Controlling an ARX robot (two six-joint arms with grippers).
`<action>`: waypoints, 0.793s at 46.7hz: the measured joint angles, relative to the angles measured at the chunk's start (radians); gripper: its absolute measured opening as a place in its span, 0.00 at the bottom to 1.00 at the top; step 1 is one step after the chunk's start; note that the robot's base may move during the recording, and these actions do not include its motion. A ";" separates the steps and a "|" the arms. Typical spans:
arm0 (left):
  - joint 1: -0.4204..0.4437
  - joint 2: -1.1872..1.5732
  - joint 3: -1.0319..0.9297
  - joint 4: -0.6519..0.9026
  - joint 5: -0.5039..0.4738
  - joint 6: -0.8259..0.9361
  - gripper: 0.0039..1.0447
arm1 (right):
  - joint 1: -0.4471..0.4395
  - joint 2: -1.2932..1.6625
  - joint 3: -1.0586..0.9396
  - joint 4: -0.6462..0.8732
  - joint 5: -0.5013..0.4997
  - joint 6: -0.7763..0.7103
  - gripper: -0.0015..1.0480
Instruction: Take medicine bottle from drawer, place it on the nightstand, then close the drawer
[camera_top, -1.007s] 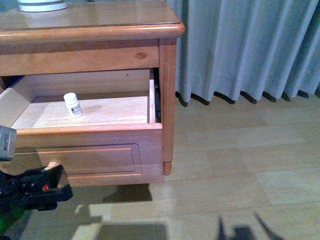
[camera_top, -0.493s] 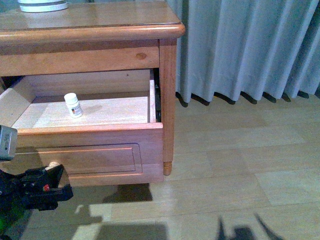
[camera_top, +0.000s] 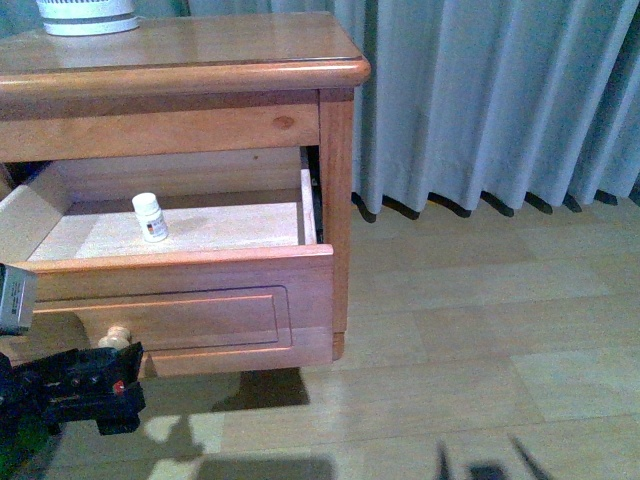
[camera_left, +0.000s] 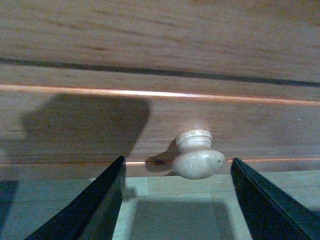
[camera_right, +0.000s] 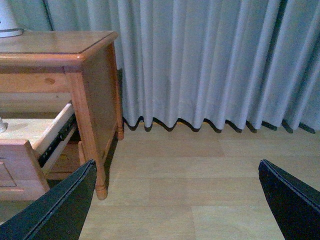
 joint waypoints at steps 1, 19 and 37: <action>0.000 0.000 0.000 0.000 0.000 0.000 0.71 | 0.000 0.000 0.000 0.000 0.000 0.000 0.93; 0.092 -0.511 -0.259 -0.317 0.039 -0.041 0.94 | 0.000 0.000 0.000 0.000 0.000 0.000 0.93; 0.299 -1.208 -0.044 -1.108 0.324 0.005 0.94 | 0.000 0.000 0.000 0.000 0.000 0.000 0.93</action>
